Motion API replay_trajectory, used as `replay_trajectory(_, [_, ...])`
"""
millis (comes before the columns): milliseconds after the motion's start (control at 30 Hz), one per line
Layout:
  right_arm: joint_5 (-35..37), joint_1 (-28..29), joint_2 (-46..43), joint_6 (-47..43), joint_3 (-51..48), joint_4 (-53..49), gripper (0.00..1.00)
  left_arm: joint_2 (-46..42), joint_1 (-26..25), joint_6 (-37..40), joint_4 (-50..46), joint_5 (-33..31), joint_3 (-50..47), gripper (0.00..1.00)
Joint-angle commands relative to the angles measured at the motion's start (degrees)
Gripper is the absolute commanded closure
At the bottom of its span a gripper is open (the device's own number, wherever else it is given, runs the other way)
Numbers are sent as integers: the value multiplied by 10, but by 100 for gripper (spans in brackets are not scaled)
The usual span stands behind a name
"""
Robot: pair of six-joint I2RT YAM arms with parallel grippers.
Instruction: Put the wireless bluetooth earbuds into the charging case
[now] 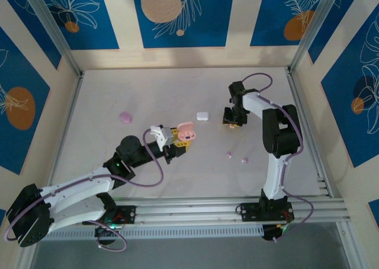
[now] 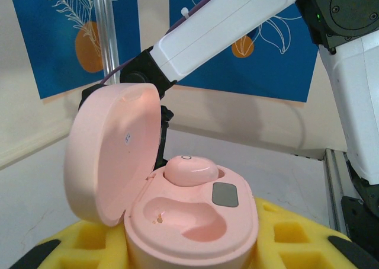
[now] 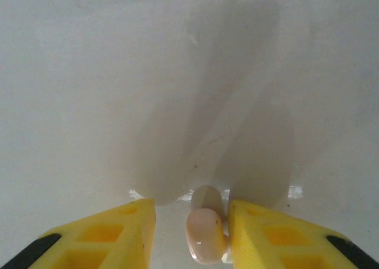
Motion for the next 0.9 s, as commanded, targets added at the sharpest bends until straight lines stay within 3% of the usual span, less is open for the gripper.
replay_trajectory(0, [-3, -4, 11, -13, 23, -27, 63, 0, -2, 8, 21, -3, 11, 69])
replay_trajectory(633, [3, -6, 35, -57, 51, -65, 78, 0, -2, 8, 16, -5, 13, 69])
replay_trajectory(867, [-3, -5, 33, -67, 60, -86, 77, 3, -2, 7, 15, -4, 15, 69])
